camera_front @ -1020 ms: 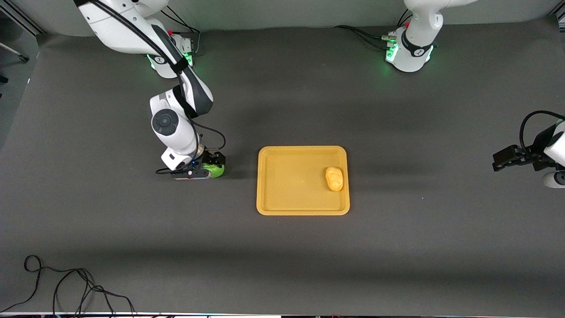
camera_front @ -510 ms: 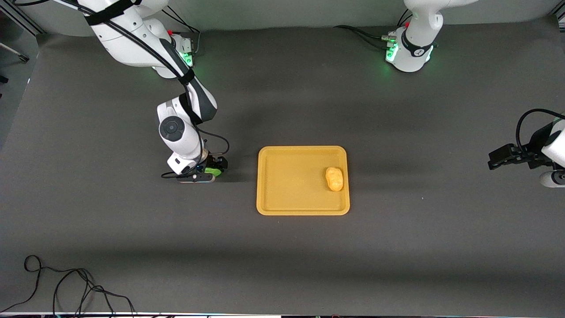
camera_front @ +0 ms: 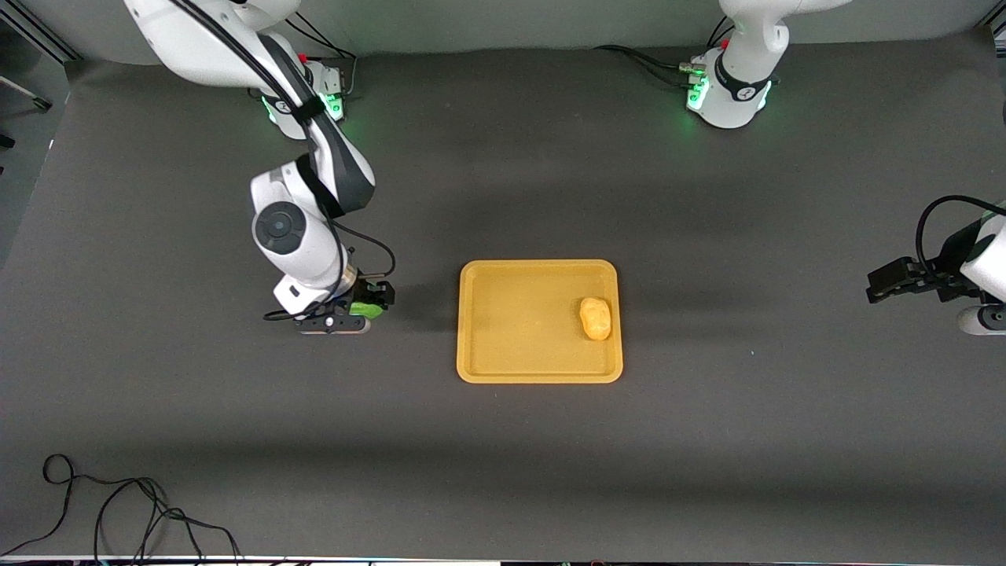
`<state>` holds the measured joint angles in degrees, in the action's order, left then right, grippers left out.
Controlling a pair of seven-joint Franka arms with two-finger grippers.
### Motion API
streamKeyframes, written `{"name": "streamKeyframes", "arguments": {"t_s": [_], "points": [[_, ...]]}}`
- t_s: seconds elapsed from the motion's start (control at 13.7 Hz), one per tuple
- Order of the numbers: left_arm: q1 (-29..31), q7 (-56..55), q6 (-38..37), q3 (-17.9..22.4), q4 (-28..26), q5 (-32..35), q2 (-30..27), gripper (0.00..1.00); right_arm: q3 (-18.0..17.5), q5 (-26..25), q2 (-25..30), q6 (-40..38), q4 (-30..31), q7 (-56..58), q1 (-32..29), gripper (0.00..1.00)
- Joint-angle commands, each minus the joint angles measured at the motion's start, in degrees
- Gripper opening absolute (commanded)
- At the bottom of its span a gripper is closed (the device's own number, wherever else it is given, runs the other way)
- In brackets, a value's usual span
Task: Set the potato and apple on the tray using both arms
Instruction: 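Lift the apple and carry it over the tray with the right gripper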
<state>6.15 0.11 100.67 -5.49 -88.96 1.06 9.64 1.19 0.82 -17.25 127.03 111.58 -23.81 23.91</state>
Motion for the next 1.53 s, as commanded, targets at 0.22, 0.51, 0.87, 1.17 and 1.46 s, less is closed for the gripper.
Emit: {"name": "streamKeyframes", "arguments": {"t_s": [0.22, 0.51, 0.87, 1.17, 1.46], "points": [[-0.79, -0.28, -0.12, 0.48, 1.07, -0.44, 0.47, 1.00, -0.75, 0.58, -4.35, -19.09, -26.47, -0.70, 1.13, 0.56], [-1.14, -0.55, 0.05, 0.48, 1.07, -0.35, 0.64, 1.00, -0.57, -0.29, -17.08, -24.26, -44.73, -12.71, 11.48, 0.56], [-1.32, -1.25, -1.17, 0.48, 0.72, -0.44, 0.47, 1.00, -0.22, -2.13, -34.58, -23.16, -61.92, -26.88, 21.33, 0.55], [-1.41, -0.64, -1.01, 0.48, -5.50, -0.09, -5.75, 1.00, -0.22, -3.46, -42.15, -13.50, -61.84, -27.87, 22.32, 0.55], [-1.67, -0.72, 0.05, 0.31, -8.16, -0.18, -7.88, 1.00, -0.04, -3.72, -46.20, -7.42, -61.49, -27.87, 21.62, 0.55]]}}
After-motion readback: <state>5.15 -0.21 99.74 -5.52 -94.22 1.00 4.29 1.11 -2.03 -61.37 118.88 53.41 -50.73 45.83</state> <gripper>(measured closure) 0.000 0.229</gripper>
